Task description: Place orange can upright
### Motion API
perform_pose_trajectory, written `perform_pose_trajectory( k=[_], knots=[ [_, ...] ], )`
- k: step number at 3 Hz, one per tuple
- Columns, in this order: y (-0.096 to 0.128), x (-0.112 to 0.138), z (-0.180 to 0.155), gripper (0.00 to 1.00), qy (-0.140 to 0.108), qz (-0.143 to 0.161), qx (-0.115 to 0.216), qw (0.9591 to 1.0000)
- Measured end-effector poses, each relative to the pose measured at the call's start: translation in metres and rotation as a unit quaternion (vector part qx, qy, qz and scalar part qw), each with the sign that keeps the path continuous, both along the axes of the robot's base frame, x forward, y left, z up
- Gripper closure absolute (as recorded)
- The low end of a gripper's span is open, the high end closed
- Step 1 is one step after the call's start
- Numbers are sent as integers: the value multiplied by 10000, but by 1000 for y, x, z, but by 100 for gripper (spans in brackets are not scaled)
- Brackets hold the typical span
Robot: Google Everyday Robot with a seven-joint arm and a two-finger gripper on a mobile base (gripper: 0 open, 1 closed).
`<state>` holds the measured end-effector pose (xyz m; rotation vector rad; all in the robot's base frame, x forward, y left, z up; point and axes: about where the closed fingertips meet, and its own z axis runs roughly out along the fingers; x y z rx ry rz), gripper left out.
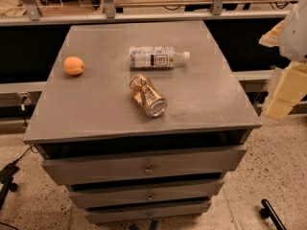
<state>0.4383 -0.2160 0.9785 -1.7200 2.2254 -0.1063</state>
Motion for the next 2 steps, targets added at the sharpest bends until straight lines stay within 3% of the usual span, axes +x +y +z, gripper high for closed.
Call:
perform_pose_trajectory(
  k=[2],
  knots=[
    [8,-1,4,0,46,-20,135,9999]
  ],
)
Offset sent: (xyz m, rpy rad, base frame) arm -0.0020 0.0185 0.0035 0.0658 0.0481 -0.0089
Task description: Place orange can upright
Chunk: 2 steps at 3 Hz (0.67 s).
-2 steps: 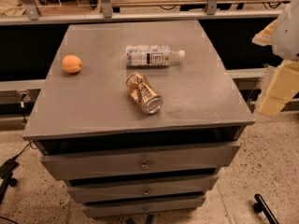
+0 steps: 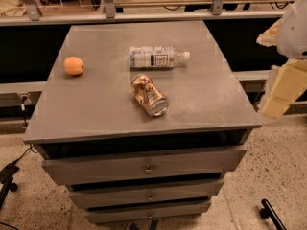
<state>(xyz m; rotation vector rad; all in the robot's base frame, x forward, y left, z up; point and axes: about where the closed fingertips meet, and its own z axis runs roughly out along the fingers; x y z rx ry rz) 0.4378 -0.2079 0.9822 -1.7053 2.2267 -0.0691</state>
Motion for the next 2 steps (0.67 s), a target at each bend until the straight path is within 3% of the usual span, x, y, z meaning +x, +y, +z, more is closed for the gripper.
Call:
perform_pose_trajectory(
  k=[1,2],
  knots=[
    [40,18,9,0,214,134,305,9992],
    [99,48,41,0,196,313,520,9980]
  ],
)
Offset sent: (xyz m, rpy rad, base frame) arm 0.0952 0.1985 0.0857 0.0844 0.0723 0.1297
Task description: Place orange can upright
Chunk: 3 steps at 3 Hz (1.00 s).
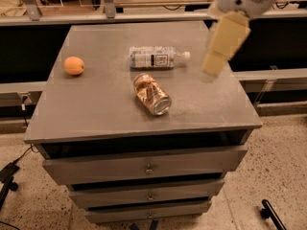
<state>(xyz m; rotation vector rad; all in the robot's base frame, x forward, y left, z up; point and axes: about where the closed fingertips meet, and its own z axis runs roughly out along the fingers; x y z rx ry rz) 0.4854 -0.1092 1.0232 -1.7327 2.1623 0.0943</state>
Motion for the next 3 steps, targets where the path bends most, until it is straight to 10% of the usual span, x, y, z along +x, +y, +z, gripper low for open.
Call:
perform_pose_trajectory(
  k=[1,3],
  knots=[
    [53,18,27,0,-285,304,187,9990],
    [66,33,13,0,-390,-162,191,9989]
  ],
)
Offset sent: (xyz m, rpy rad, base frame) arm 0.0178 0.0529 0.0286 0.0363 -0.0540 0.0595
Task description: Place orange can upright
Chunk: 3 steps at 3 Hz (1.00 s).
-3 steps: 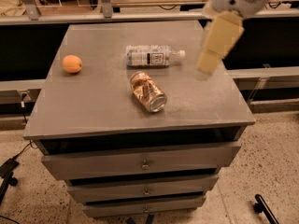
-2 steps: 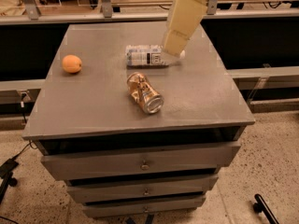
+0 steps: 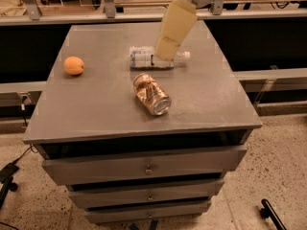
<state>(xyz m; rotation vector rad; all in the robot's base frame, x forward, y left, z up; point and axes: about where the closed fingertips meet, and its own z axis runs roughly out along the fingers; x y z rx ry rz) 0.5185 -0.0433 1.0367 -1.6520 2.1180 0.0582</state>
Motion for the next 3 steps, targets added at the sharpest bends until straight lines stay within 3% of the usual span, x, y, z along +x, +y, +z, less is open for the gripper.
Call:
perform_pose_trajectory(
  k=[1,2,3],
  knots=[
    [5,16,-41,0,433,-783,-76,9960],
    [4,29,-83,0,991,-1631,-119,9816],
    [10,39,-115,0,1393,-2383,-128,9611]
  ],
)
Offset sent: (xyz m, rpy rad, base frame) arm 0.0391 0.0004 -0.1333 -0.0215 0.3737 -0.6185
